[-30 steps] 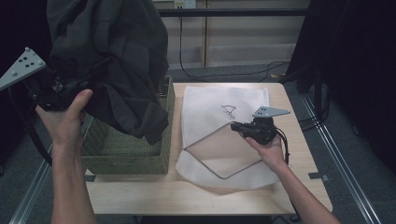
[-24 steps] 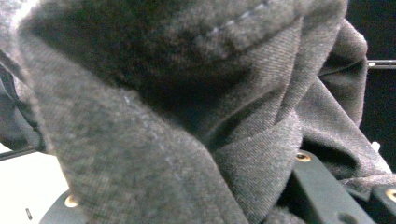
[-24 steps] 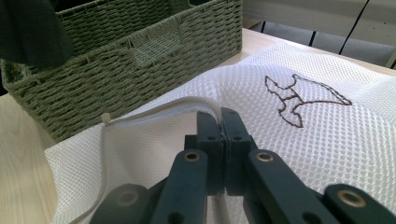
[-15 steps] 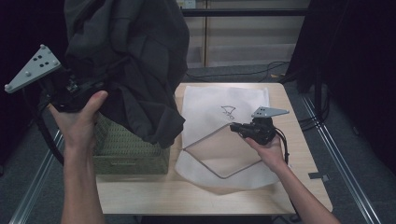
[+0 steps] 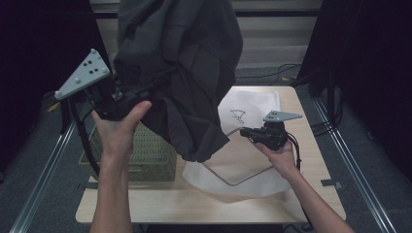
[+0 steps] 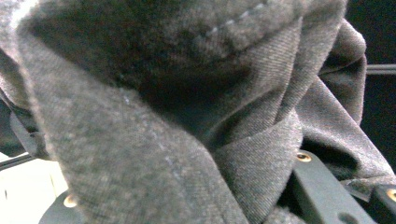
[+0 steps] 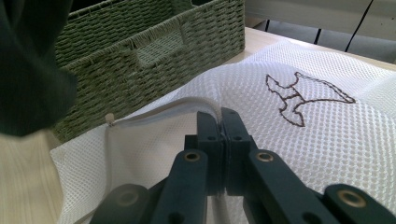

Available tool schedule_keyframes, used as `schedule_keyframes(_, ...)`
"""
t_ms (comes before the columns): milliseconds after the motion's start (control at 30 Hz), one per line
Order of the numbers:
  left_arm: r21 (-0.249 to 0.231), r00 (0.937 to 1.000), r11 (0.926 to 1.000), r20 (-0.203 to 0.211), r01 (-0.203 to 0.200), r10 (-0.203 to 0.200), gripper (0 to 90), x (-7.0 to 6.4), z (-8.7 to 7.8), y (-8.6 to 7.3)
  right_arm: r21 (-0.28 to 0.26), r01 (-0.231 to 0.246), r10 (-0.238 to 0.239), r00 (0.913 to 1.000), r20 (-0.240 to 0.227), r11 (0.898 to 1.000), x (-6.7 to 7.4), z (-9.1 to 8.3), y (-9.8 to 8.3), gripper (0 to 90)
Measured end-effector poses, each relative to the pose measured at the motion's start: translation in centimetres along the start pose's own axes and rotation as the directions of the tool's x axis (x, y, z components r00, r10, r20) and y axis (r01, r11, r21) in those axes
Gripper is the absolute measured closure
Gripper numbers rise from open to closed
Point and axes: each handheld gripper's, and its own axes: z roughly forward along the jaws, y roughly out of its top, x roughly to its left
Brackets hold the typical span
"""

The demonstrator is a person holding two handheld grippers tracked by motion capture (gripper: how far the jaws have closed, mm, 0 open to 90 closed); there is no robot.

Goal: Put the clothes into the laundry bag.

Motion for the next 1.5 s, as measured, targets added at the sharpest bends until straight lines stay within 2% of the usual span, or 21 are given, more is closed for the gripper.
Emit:
schedule_keyframes(167, 0.027, 0.9995, 0.9996, 0.031, -0.004, 0.003, 67.0, -1.2, 1.0, -1.1, -0.007, -0.007, 0.007, 1.0, -0.002, 1.0, 0.0, -0.1, 0.0, 88.7)
schedule_keyframes(267, 0.024, 0.9995, 0.9997, 0.032, 0.0, -0.001, 67.0, -2.0, 2.1, -3.1, -0.007, -0.008, 0.008, 1.0, -0.004, 1.0, -0.1, -0.1, 0.0, 88.7)
schedule_keyframes(300, 0.024, 0.9995, 0.9997, 0.032, 0.0, -0.001, 66.9, -2.0, 2.1, -3.1, -0.007, -0.009, 0.009, 0.9999, -0.004, 1.0, -0.1, -0.1, 0.0, 88.7)
schedule_keyframes(333, 0.035, 0.9995, 0.9993, 0.028, -0.013, 0.012, 66.9, -2.4, 2.7, -4.1, -0.006, -0.012, 0.012, 0.9999, -0.002, 1.0, -0.1, -0.1, 0.0, 88.7)
schedule_keyframes(367, 0.035, 0.9995, 0.9993, 0.028, -0.013, 0.012, 66.9, -2.4, 2.7, -4.1, -0.008, -0.011, 0.011, 0.9999, 0.002, 1.0, -0.1, 0.0, 0.0, 88.7)
schedule_keyframes(467, 0.054, 0.9987, 0.9985, 0.05, 0.009, -0.012, 66.8, -3.0, 4.0, -6.0, -0.012, -0.017, 0.017, 0.9999, 0.002, 1.0, -0.1, 0.0, 0.0, 88.7)
schedule_keyframes(500, 0.054, 0.9987, 0.9985, 0.05, 0.009, -0.012, 66.8, -3.0, 4.0, -6.0, -0.013, -0.017, 0.017, 0.9999, 0.002, 1.0, -0.2, 0.0, 0.0, 88.7)
schedule_keyframes(567, 0.088, 0.9976, 0.9961, 0.068, 0.009, -0.015, 66.8, -3.2, 4.6, -7.4, -0.013, -0.022, 0.022, 0.9998, -0.004, 1.0, -0.2, -0.1, 0.0, 88.7)
schedule_keyframes(600, 0.086, 0.9972, 0.996, 0.068, 0.025, -0.031, 66.7, -3.4, 4.8, -8.0, -0.017, -0.03, 0.03, 0.9995, -0.006, 0.999, -0.2, -0.1, 0.0, 88.7)
schedule_keyframes(700, 0.112, 0.9979, 0.9935, 0.058, 0.022, -0.029, 66.6, -3.6, 5.0, -9.0, -0.028, -0.041, 0.041, 0.999, -0.016, 0.999, -0.4, -0.2, -0.1, 88.7)
schedule_keyframes(733, 0.128, 0.9986, 0.9916, 0.047, 0.017, -0.023, 66.5, -3.9, 5.1, -10.2, -0.027, -0.04, 0.04, 0.9991, -0.017, 0.999, -0.4, -0.2, -0.1, 88.7)
schedule_keyframes(767, 0.128, 0.9986, 0.9916, 0.047, 0.017, -0.023, 66.5, -3.9, 5.1, -10.2, -0.026, -0.041, 0.04, 0.999, -0.018, 0.999, -0.5, -0.2, -0.1, 88.7)
schedule_keyframes(800, 0.149, 0.9993, 0.9887, 0.03, 0.018, -0.023, 66.4, -4.2, 5.3, -11.5, -0.025, -0.041, 0.041, 0.999, -0.019, 0.999, -0.5, -0.2, -0.1, 88.7)
schedule_keyframes(833, 0.149, 0.9993, 0.9887, 0.03, 0.018, -0.023, 66.3, -4.2, 5.3, -11.5, -0.024, -0.043, 0.043, 0.9989, -0.02, 0.999, -0.5, -0.2, -0.1, 88.7)
schedule_keyframes(867, 0.179, 0.9994, 0.9836, 0.022, 0.023, -0.027, 66.3, -4.3, 5.5, -12.6, -0.022, -0.045, 0.044, 0.9988, -0.019, 0.999, -0.5, -0.2, -0.1, 88.7)
schedule_keyframes(1000, 0.197, 0.9996, 0.9801, -0.011, 0.027, -0.026, 66.1, -4.7, 5.4, -14.1, -0.012, -0.046, 0.046, 0.9988, -0.018, 0.999, -0.5, -0.1, -0.2, 88.7)
schedule_keyframes(1133, 0.235, 0.9992, 0.9714, -0.022, 0.037, -0.032, 66.0, -5.0, 5.1, -16.0, -0.004, -0.059, 0.059, 0.9982, -0.013, 0.998, -0.8, 0.1, -0.5, 88.7)
schedule_keyframes(1200, 0.259, 0.9995, 0.9653, -0.008, 0.033, -0.031, 65.9, -5.2, 5.0, -17.2, 0.003, -0.062, 0.062, 0.998, -0.014, 0.998, -0.9, 0.1, -0.5, 88.7)
schedule_keyframes(1267, 0.306, 0.9989, 0.9514, 0.011, 0.039, -0.045, 65.9, -5.6, 5.3, -18.8, 0.004, -0.061, 0.061, 0.9981, -0.013, 0.998, -1.0, 0.2, -0.6, 88.7)
schedule_keyframes(1433, 0.329, 0.9986, 0.944, 0.037, 0.023, -0.037, 65.8, -6.3, 5.6, -20.6, 0.021, -0.07, 0.07, 0.9976, -0.001, 0.997, -1.2, 0.4, -0.9, 88.7)
schedule_keyframes(1500, 0.361, 0.998, 0.9327, 0.062, -0.009, -0.014, 65.7, -6.8, 5.8, -21.4, 0.022, -0.071, 0.071, 0.9975, 0.002, 0.997, -1.3, 0.5, -1.0, 88.7)
